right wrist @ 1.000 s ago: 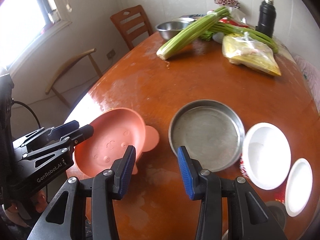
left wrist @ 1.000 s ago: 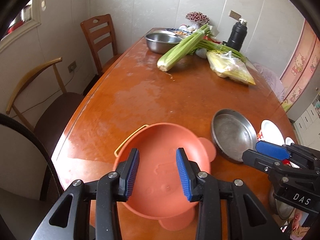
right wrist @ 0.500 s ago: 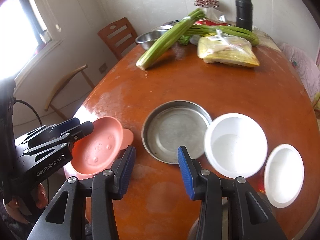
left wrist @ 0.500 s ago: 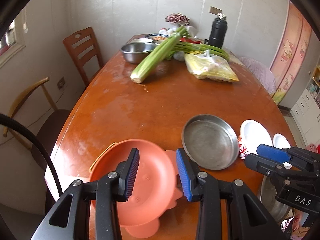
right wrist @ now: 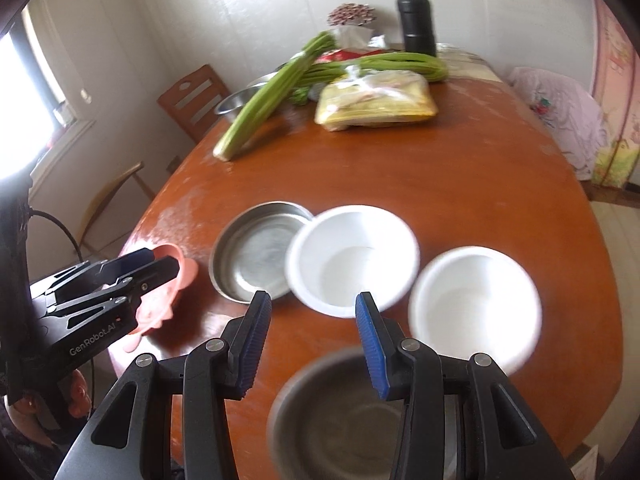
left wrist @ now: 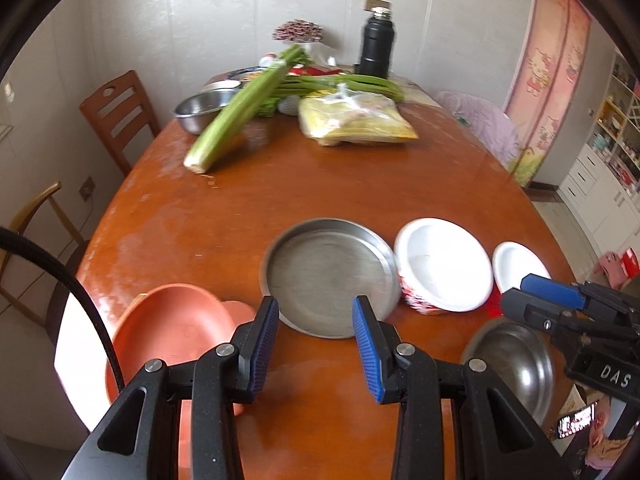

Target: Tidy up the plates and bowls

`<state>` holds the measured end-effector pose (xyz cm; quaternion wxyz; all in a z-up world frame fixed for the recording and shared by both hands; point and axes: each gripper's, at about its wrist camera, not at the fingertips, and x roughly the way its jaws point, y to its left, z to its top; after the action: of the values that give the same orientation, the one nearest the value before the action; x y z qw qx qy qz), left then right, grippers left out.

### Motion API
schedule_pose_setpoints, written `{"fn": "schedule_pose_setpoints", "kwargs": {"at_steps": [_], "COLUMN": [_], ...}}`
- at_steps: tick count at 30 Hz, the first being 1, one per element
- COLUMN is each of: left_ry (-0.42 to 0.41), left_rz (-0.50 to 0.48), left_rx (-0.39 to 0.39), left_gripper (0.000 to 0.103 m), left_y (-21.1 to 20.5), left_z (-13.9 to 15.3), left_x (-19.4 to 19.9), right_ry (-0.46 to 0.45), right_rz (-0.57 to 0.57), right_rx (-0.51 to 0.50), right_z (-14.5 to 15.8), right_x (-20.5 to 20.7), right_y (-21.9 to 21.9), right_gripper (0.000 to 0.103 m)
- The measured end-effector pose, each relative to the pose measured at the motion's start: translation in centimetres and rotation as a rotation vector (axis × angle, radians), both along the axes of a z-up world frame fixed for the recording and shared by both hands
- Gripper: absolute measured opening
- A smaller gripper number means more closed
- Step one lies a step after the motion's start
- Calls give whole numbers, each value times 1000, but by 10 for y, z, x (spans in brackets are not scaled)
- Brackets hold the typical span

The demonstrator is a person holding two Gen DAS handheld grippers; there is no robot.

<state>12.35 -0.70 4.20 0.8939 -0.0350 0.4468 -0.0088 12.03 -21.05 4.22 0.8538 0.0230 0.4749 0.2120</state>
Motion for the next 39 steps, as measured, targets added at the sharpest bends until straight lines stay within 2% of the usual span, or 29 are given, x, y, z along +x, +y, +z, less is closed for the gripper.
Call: {"fn": "schedule_pose_setpoints", "kwargs": {"at_steps": [8, 13, 20, 39], "left_ry": [38, 70, 123, 166], "left_rz": [-75, -137, -199, -228], "left_rx": [-32, -57, -57, -23], "left_gripper": [38, 38, 38, 38], "left_y": [-45, -71, -101, -125], "left_z": [-13, -24, -42, -64], "left_x": [-2, -4, -10, -22], "right_ry": [4, 22, 43, 71], "right_rz": [-81, -102, -74, -59], "right_rx": [-19, -43, -89, -119], "right_z": [-9, -19, -36, -68], "right_x": [-12, -21, -30, -38], "right_y": [-63, -85, -88, -90], "right_gripper": [46, 46, 46, 45]}}
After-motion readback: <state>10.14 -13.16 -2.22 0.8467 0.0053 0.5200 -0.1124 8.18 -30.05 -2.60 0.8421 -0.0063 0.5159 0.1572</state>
